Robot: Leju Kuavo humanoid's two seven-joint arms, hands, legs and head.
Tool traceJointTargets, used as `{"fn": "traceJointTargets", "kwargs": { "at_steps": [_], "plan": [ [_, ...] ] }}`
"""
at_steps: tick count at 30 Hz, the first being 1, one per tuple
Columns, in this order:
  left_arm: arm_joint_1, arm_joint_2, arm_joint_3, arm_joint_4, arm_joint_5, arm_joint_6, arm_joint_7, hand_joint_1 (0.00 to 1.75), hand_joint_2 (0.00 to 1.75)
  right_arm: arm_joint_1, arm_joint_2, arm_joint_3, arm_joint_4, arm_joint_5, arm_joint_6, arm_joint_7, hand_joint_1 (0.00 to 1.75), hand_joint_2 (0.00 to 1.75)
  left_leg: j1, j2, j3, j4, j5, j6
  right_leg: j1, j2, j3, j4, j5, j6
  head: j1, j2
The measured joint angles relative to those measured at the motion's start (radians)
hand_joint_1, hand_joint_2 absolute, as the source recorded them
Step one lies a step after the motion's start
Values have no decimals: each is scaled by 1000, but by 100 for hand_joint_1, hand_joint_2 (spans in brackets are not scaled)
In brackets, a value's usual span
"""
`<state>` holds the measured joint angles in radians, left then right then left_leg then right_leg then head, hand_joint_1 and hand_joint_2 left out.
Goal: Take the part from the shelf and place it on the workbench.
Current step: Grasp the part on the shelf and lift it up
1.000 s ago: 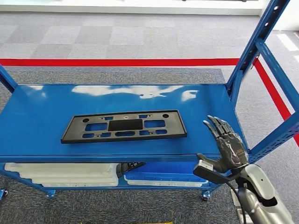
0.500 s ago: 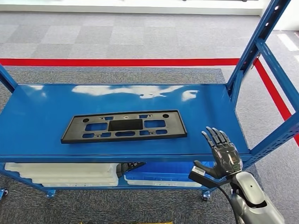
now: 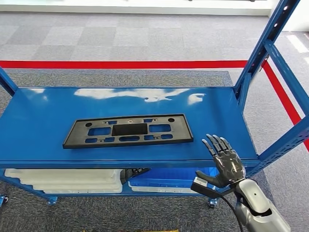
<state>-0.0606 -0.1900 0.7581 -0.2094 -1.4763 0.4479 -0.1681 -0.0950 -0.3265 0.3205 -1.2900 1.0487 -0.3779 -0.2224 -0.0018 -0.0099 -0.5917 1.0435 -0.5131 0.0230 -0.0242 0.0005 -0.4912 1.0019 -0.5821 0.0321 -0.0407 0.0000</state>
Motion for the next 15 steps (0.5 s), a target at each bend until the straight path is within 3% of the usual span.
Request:
{"fn": "traceJointTargets", "kwargs": {
  "at_steps": [8, 15],
  "plan": [
    [-2, 0, -12, 0, -13, -11, 3, 0, 0, -71, 0, 74, 62, 84, 93, 14, 0, 0, 0, 0, 0, 0, 0, 0, 0, 0, 0, 0, 0, 0, 0, 0],
    [-2, 0, -21, 0, -16, -16, 8, 0, 0, -109, 0, 150, 147, 127, 117, 52, 0, 0, 0, 0, 0, 0, 0, 0, 0, 0, 0, 0, 0, 0, 0, 0]
  ]
}}
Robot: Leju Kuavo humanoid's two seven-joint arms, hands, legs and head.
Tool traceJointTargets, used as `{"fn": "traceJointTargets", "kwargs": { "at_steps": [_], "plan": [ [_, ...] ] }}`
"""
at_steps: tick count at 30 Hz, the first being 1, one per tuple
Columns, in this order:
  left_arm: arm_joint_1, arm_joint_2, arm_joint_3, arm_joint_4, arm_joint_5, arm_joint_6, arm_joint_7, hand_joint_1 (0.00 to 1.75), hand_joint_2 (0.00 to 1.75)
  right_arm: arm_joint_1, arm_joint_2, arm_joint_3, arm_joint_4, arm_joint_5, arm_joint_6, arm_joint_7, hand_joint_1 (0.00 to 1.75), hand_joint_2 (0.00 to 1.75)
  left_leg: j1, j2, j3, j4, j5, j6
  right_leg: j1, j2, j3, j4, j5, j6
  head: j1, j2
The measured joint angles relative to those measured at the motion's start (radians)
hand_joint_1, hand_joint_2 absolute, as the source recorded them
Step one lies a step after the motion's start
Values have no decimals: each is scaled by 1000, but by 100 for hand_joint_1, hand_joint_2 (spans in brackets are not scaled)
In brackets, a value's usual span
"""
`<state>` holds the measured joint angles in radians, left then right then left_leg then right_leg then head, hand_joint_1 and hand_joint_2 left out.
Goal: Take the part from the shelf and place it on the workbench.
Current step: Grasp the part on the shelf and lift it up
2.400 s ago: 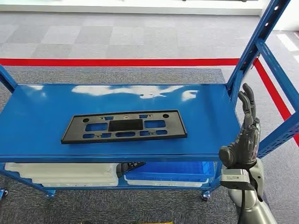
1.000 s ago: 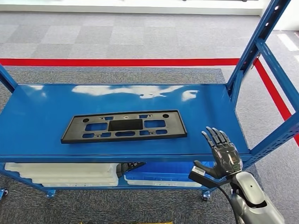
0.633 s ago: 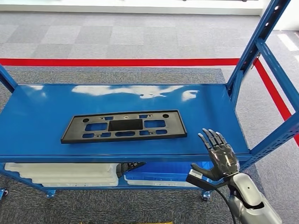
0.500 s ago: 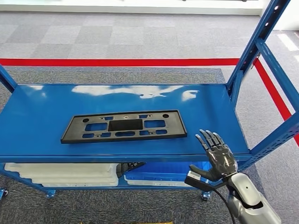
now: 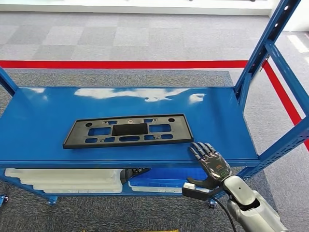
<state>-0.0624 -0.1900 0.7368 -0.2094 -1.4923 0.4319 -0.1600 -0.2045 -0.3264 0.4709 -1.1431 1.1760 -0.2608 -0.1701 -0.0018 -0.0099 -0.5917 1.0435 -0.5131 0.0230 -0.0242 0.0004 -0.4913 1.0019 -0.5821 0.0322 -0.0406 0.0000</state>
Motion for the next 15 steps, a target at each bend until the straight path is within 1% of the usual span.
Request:
{"fn": "traceJointTargets", "kwargs": {
  "at_steps": [5, 8, 11, 15],
  "plan": [
    [0, 0, 0, 0, -1, -1, 2, 0, 0, -9, 0, 24, 25, 5, -40, 25, 0, 0, 0, 0, 0, 0, 0, 0, 0, 0, 0, 0, 0, 0, 0, 0],
    [1, 0, 0, 0, 1, -1, 3, 0, 0, 2, 0, 27, 13, 37, -127, 61, 0, 0, 0, 0, 0, 0, 0, 0, 0, 0, 0, 0, 0, 0, 0, 0],
    [3, 0, 0, 0, 6, -1, 3, 0, 0, 28, 0, 17, -41, 81, -217, 94, 0, 0, 0, 0, 0, 0, 0, 0, 0, 0, 0, 0, 0, 0, 0, 0],
    [5, 0, 0, 0, 17, 2, 5, 0, 0, 79, -1, -31, -179, 104, -307, 115, 0, 0, 0, 0, 0, 0, 0, 0, 0, 0, 0, 0, 0, 0, 0, 0]
  ]
}}
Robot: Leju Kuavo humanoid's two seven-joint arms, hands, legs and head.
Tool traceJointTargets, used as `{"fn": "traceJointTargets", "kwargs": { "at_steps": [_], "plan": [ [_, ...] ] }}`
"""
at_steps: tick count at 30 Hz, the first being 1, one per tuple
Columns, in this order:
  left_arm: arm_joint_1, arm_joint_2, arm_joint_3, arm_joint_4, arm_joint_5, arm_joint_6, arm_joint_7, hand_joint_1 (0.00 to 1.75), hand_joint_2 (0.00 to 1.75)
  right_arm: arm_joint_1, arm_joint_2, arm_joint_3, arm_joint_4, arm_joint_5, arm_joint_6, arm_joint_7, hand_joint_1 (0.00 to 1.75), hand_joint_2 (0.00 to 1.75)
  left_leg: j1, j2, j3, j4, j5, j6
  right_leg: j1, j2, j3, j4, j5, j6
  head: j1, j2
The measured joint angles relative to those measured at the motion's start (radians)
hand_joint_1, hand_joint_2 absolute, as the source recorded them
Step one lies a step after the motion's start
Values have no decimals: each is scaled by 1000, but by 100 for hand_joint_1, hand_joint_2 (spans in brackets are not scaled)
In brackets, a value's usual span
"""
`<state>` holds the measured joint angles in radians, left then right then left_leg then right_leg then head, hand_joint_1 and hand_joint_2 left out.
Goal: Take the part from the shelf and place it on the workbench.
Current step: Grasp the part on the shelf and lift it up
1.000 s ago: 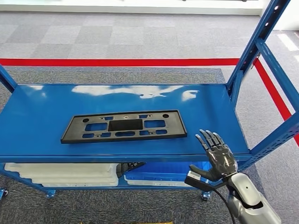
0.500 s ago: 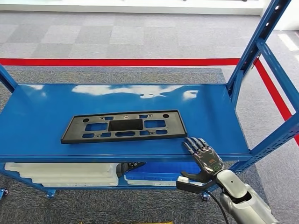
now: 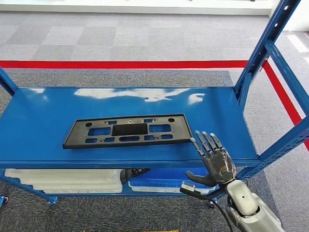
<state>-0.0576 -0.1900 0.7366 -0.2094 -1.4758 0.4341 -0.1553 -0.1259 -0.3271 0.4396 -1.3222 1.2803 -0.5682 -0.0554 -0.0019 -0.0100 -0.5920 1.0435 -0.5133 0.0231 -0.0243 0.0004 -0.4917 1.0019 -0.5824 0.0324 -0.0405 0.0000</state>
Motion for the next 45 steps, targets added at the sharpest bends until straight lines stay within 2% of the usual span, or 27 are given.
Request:
{"fn": "traceJointTargets", "kwargs": {
  "at_steps": [8, 17, 24, 29, 33, 37, 45],
  "plan": [
    [1, 0, 0, 0, 18, 5, 1, 0, 0, 73, -16, -151, -273, -54, -45, -33, 0, 0, 0, 0, 0, 0, 0, 0, 0, 0, 0, 0, 0, 0, 0, 0],
    [1, 0, 0, 0, 17, 5, -2, 0, 0, 86, -24, -214, -311, -96, -5, -69, 0, 0, 0, 0, 0, 0, 0, 0, 0, 0, 0, 0, 0, 0, 0, 0],
    [1, 0, -2, 0, 10, 4, -2, 0, 0, 47, -34, -220, -244, -58, 42, -72, 0, 0, 0, 0, 0, 0, 0, 0, 0, 0, 0, 0, 0, 0, 0, 0],
    [-4, -1, -20, 0, -10, -11, 5, 0, 0, -79, -32, -179, -91, 33, 113, -61, 0, 0, 0, 0, 1, 0, 0, 0, 0, 1, 1, 0, 0, 1, 0, 0],
    [-10, -2, -30, 0, -23, -18, 15, 0, 0, -206, -2, -106, 53, 53, 132, -62, 0, 0, 0, 0, 1, 0, 1, 0, 0, 0, 2, 0, 1, 1, 0, 0],
    [-11, -3, -43, 0, -32, -25, 19, 0, 0, -288, 38, -36, 148, 56, 144, -62, 0, 0, 0, 0, 1, 0, 1, 0, 0, 0, 1, 0, 1, 1, 0, 0],
    [-10, -3, -52, 0, -35, -27, 21, 0, 0, -345, 81, 45, 229, 41, 136, -59, 0, 0, 0, 0, 0, 0, 0, 0, 0, 0, 1, 0, 0, 1, 0, 0]
  ]
}}
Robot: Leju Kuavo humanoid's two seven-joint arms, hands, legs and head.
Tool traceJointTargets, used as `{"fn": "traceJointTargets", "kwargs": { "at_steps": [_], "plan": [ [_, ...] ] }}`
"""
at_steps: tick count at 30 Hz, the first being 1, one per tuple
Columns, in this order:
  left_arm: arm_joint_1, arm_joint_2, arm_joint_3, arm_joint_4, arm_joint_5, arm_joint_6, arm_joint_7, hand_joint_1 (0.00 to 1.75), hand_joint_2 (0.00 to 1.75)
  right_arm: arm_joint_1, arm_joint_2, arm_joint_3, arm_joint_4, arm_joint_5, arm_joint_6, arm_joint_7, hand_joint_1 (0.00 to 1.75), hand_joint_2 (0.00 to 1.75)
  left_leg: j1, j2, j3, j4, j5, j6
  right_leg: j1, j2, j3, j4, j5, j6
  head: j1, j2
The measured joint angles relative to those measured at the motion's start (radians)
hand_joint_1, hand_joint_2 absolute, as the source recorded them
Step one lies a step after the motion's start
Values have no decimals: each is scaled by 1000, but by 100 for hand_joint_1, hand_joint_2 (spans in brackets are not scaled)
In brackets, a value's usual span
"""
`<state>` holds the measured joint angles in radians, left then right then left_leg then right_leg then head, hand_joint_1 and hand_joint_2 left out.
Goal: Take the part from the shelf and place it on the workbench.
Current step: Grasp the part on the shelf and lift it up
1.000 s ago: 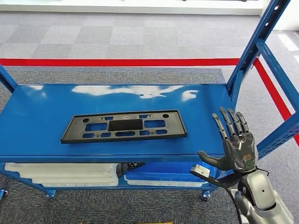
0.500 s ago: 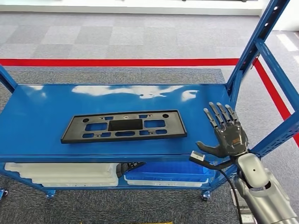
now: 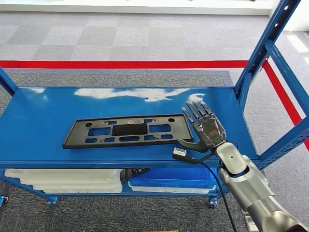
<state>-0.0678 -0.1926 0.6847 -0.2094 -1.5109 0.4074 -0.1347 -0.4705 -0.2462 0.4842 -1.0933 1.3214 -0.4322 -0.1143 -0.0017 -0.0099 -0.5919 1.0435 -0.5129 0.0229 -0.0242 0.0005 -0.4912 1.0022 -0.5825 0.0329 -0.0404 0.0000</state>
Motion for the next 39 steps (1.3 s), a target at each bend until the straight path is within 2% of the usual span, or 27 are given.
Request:
{"fn": "traceJointTargets", "kwargs": {
  "at_steps": [9, 18, 32, 39],
  "plan": [
    [4, 0, -2, 0, -4, -1, 0, 0, 0, -2, 8, 28, 11, -24, -1, -1, 0, 0, 0, 0, 0, 0, 0, 0, 0, 0, 0, 0, 0, 0, 0, 0],
    [3, 0, -18, 0, -20, -16, 10, 0, 0, -17, 39, 60, 37, -39, 21, -23, 0, 0, 0, 0, 0, 0, 0, 0, 0, 0, 0, 0, 0, 0, 0, 0],
    [-3, -2, -47, 0, -42, -33, 16, 0, 0, -121, 141, 130, 157, -53, 71, -32, 0, 0, 0, 0, 0, 0, 0, 0, 0, 0, 0, 0, 0, 0, 0, 0],
    [-3, -5, -48, 0, -43, -34, 18, 0, 0, -143, 169, 152, 192, -62, 73, -35, 0, 0, 0, 0, 0, 0, 0, 0, 0, 0, 0, 0, 0, 0, 0, 0]
  ]
}}
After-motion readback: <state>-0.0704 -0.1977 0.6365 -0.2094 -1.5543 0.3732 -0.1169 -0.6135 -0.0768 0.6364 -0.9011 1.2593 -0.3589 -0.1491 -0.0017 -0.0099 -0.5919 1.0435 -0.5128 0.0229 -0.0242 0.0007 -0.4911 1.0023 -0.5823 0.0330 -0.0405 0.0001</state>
